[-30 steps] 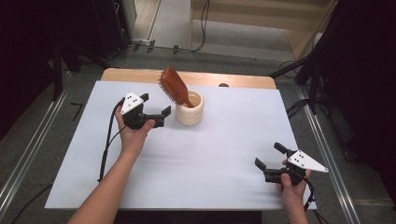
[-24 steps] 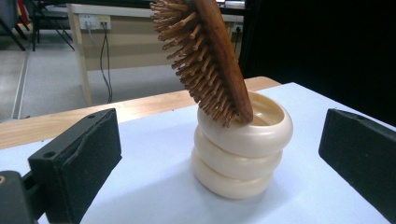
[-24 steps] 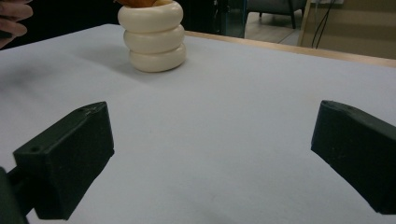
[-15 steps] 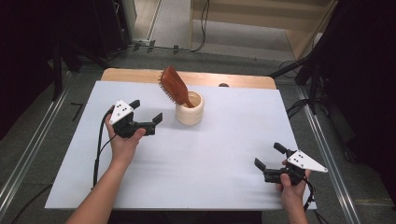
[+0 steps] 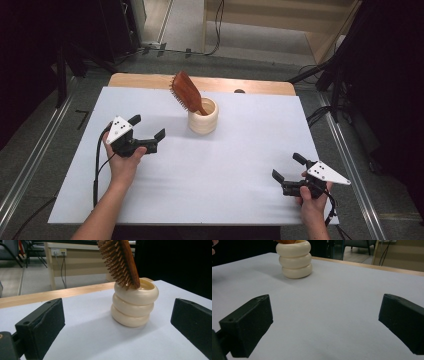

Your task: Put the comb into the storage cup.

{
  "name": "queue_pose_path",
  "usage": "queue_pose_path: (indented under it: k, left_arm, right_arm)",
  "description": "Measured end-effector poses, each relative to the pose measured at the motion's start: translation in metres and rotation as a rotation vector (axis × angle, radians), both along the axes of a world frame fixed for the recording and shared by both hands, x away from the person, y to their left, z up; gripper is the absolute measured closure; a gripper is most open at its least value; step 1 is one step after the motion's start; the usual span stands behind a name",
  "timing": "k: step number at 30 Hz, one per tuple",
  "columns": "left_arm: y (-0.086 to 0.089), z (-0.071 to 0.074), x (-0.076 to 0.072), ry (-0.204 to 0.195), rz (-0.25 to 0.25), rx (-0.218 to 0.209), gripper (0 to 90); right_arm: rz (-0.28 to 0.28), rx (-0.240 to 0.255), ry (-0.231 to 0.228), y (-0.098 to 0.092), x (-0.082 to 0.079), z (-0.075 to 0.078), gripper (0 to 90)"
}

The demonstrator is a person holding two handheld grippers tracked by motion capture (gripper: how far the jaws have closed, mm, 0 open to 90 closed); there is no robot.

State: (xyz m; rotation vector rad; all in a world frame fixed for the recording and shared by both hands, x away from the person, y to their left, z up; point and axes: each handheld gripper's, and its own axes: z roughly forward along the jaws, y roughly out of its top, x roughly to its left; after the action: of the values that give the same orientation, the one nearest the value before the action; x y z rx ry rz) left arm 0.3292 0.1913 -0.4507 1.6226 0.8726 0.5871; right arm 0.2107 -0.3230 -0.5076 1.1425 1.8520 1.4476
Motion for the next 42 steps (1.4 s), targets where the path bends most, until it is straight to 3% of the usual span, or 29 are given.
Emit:
queue_pose_path:
  k: [18,42]
  left_arm:
    - [0.027,-0.01,-0.027,0.004,0.025,-0.005,0.0]
    - [0.06,-0.017,-0.057,0.011,0.059,0.021,0.0]
  right_arm:
    - [-0.006,0.003,0.0,0.0,0.0,0.0,0.0]
    - [-0.008,0.002,-0.001,0.001,-0.001,0.0,0.0]
